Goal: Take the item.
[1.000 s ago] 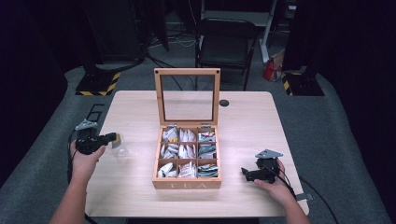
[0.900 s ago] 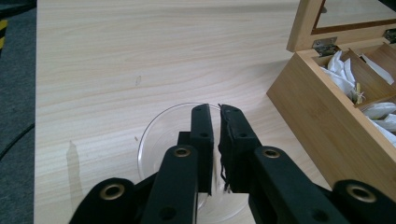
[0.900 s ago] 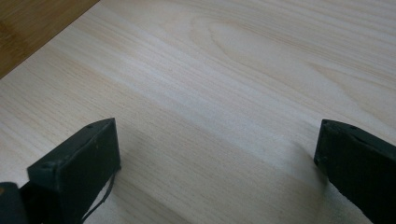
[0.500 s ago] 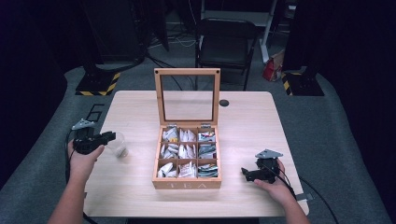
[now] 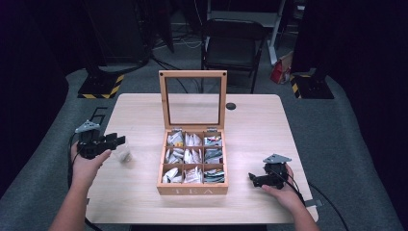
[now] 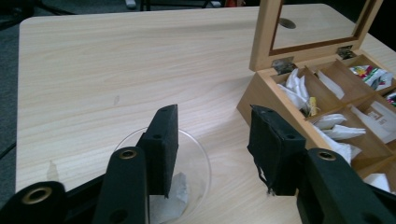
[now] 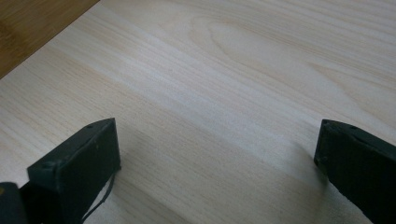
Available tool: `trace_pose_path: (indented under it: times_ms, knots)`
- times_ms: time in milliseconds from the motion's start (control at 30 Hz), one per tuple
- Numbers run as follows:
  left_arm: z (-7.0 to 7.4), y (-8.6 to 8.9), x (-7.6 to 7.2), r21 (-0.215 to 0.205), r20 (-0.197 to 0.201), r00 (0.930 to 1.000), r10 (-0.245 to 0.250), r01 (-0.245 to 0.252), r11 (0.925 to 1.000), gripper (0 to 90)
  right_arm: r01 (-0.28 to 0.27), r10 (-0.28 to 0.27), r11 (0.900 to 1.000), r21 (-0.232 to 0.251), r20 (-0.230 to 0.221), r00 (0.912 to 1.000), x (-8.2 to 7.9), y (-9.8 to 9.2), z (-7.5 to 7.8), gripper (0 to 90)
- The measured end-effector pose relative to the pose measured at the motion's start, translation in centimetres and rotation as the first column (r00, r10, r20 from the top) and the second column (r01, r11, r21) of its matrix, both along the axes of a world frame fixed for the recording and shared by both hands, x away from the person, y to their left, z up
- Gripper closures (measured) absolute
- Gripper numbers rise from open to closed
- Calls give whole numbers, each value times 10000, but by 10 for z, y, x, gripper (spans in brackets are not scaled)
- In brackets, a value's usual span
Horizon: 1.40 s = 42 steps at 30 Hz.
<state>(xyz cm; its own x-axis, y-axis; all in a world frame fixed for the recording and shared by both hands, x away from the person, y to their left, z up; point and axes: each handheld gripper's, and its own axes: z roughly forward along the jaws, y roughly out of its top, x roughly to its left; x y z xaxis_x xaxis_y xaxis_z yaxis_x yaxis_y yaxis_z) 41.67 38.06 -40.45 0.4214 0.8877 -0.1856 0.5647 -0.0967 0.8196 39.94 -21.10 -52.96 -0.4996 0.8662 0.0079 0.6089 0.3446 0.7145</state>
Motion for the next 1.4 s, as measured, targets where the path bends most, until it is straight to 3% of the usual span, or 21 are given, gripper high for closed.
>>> trace_pose_path:
  times_ms: [400, 900, 1400]
  knots:
    - [12, -15, -2, 242, 115, 9996, -267, 264, 9994, 413, 1, -1, 10000, -1, 0, 10000, 0, 0, 0, 0]
    - [11, -26, -18, 373, 168, 9967, -796, 789, 9962, 399, -1, 1, 10000, -7, 3, 10000, 0, 0, 0, 0]
    - [-14, -41, -29, 327, 75, 9934, -1145, 1142, 9929, 406, 3, -3, 10000, 0, -1, 10000, 0, 0, 0, 0]
